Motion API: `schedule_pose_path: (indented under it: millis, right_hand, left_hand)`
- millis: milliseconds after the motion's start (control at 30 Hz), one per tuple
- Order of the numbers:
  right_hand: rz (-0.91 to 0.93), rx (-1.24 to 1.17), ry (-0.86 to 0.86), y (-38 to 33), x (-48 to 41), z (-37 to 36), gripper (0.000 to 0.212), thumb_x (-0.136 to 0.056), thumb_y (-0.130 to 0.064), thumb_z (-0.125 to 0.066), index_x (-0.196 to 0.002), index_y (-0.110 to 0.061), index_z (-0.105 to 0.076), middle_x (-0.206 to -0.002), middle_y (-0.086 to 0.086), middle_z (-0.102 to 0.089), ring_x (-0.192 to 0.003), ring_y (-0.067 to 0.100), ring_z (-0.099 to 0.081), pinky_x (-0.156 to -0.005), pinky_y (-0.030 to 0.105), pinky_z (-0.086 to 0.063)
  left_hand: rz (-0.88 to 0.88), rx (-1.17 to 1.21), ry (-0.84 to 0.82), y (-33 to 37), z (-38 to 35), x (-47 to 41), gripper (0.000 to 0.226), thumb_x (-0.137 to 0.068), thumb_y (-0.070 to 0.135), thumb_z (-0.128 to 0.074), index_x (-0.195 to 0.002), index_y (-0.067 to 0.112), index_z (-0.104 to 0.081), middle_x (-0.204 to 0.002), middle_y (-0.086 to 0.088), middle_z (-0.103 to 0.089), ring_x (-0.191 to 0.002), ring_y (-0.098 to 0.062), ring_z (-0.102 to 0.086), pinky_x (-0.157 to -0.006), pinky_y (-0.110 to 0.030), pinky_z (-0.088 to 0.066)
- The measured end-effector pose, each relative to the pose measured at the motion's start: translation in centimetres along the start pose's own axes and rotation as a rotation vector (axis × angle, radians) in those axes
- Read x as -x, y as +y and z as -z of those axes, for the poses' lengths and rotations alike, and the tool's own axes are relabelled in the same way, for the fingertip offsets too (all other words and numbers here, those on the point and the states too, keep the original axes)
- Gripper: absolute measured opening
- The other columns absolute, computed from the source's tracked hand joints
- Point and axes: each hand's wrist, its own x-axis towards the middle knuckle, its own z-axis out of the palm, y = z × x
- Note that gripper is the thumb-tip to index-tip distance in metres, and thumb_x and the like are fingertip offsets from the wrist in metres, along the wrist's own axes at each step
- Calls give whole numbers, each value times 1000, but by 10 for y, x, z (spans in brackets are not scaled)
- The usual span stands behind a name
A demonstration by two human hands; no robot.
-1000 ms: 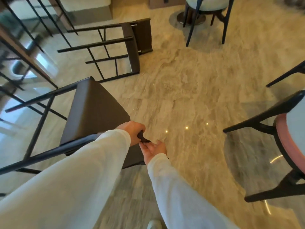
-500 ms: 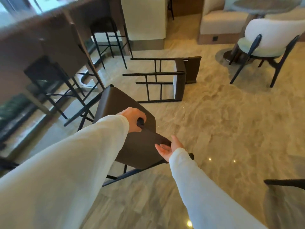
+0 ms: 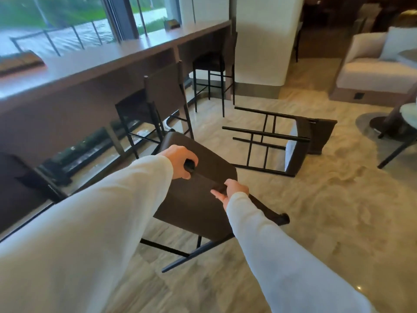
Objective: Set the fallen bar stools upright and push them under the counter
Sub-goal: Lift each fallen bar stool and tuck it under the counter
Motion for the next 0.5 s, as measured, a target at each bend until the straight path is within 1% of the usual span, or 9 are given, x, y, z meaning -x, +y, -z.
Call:
schedule_pose_path:
  millis: [67,133,167,200,267,300,400,467,500]
  right_hand:
    - [6,51,66,-5,-5,-30,54,-88,0,-52,-139,-4,-33,-138,23,-42,-118,42,-51,-73,43,-59]
    - [-33,122,148,-14,-5,-51,60,-85,-3,-60,-138,-11,-34,-134,19,-43,-120,43,-47,-75,48,-58]
    - [-78,145,164,-18,-9,-58,57,-85,-6,-62,-135,-12,-36,-132,18,-43,-121,44,-44,-77,50,-57]
    - [-117,184,120,-23,-14,-64,49,-86,-8,-62,-129,-11,-39,-130,17,-44,-122,44,-43,-78,52,-57]
    - [-169,271,34,-32,-15,-72,33,-87,-10,-59,-116,-10,-44,-126,16,-47,-120,44,-44,-82,53,-55]
    - [-159,306,-2,-33,-25,-75,31,-86,-9,-58,-114,-10,-45,-125,16,-49,-120,44,-44,-85,53,-54]
    - [-199,328,-27,-38,-33,-97,37,-86,-13,-58,-120,-15,-42,-134,15,-44,-129,43,-37,-96,53,-48]
    - [-254,196,-28,-40,-37,-110,39,-91,-18,-50,-129,-18,-39,-139,13,-38,-133,45,-31,-95,55,-48]
    - [-290,198,-50,-39,-40,-118,37,-93,-17,-47,-129,-17,-38,-140,13,-37,-133,45,-30,-94,55,-48]
  left_hand:
    - [50,15,48,-20,9,3,25,-78,19,-73,-99,26,-63,-96,2,-58,-85,-19,-55,-72,-26,-48]
    - [96,15,80,-38,14,8,26,-80,23,-72,-101,30,-60,-95,6,-56,-84,-17,-53,-65,-21,-43]
    - [119,16,88,-46,17,11,28,-81,25,-71,-105,31,-59,-95,7,-55,-84,-15,-52,-64,-18,-40]
    - [140,23,92,-55,18,15,30,-82,25,-69,-109,31,-59,-97,7,-57,-85,-15,-52,-66,-18,-40]
    - [190,76,102,-69,20,24,35,-84,22,-68,-117,28,-58,-107,3,-61,-94,-17,-57,-80,-22,-46]
    - [215,103,116,-75,20,28,37,-85,20,-67,-120,27,-58,-112,2,-61,-99,-18,-57,-85,-25,-45]
    - [304,141,185,-91,21,41,38,-86,18,-65,-123,25,-58,-119,-1,-58,-108,-23,-55,-96,-32,-44]
    - [362,149,210,-102,20,51,36,-87,18,-64,-121,25,-59,-120,-1,-57,-110,-25,-54,-98,-36,-43]
    - [389,151,215,-108,19,57,35,-87,17,-64,-121,25,-60,-120,-1,-57,-111,-25,-53,-98,-36,-42]
